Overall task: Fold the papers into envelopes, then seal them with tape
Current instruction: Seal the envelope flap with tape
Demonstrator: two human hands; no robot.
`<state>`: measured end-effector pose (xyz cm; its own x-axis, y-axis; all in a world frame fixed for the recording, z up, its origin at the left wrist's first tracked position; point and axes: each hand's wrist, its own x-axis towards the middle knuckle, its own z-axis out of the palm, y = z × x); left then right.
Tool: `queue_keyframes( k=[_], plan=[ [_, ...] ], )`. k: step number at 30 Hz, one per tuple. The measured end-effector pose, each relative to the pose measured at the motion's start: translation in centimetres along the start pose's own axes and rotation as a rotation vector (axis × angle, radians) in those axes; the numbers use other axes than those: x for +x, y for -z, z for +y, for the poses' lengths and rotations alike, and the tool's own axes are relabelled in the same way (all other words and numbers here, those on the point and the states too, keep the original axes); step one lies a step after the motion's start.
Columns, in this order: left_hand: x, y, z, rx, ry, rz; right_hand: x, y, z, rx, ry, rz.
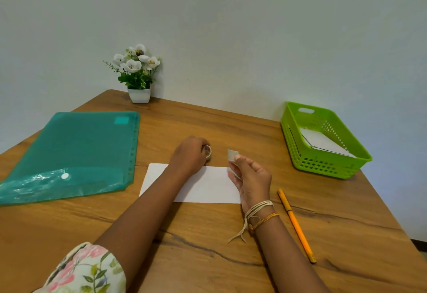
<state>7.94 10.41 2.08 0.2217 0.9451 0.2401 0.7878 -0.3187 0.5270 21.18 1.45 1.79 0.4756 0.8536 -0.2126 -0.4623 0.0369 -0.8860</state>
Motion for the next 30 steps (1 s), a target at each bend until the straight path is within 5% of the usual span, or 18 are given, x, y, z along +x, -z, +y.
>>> queue_keyframes(
  k=[5,11,15,18,30],
  plan=[
    [0.4,-0.2,0.0,0.065,0.005,-0.037,0.8,1.1,-2.4,0.008,0.103,0.011],
    [-3.0,-0.4,2.4,0.110,-0.138,0.310,0.6,5.6,-2.9,-0.864,0.672,-0.050],
    [-5.6,-2.4,4.7,-0.057,-0.333,0.100,0.4,6.2,-2.6,-1.114,0.876,-0.160],
    [-6.3,-4.0,4.6,-0.065,-0.284,-0.028,0.6,6.2,-2.7,-1.222,0.905,-0.179],
    [-6.3,-4.3,4.0,-0.017,-0.300,-0.068,1.3,6.6,-2.1,-1.288,0.839,-0.152]
  ],
)
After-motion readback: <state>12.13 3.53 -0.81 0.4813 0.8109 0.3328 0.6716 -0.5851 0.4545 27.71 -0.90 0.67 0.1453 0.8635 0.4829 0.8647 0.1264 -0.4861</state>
